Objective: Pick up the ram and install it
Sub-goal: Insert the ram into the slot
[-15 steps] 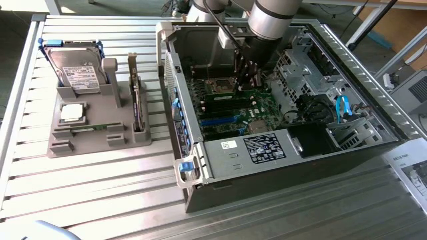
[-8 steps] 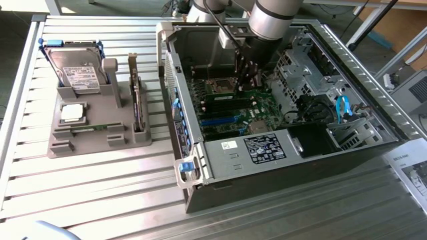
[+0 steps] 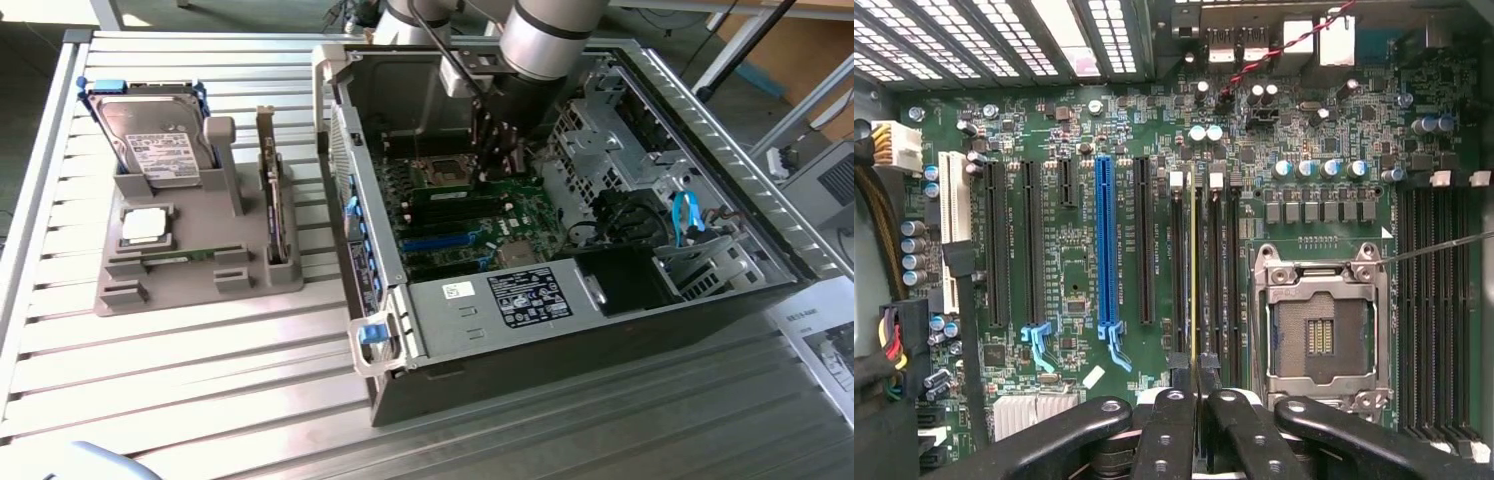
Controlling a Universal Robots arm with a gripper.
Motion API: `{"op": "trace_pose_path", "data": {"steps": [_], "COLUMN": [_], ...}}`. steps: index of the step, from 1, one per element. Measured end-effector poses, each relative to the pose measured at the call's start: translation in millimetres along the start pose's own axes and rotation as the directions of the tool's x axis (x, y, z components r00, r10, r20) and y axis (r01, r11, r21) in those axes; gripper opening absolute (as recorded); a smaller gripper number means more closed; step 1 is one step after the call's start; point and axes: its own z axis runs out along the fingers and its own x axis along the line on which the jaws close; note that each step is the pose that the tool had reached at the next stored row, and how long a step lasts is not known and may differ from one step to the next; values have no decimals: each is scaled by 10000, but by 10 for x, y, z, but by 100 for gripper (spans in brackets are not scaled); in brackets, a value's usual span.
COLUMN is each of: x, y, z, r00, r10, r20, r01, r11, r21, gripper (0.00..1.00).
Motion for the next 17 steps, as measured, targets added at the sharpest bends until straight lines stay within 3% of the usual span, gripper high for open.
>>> {"op": "trace_pose_path", "data": {"steps": [17], "x": [-1], "y": [-39], "z": [22], "r00": [10000], "r10": [0], "r20": [2], "r01": [0], "r11": [10000], "r21": [0], "gripper": [12]}}
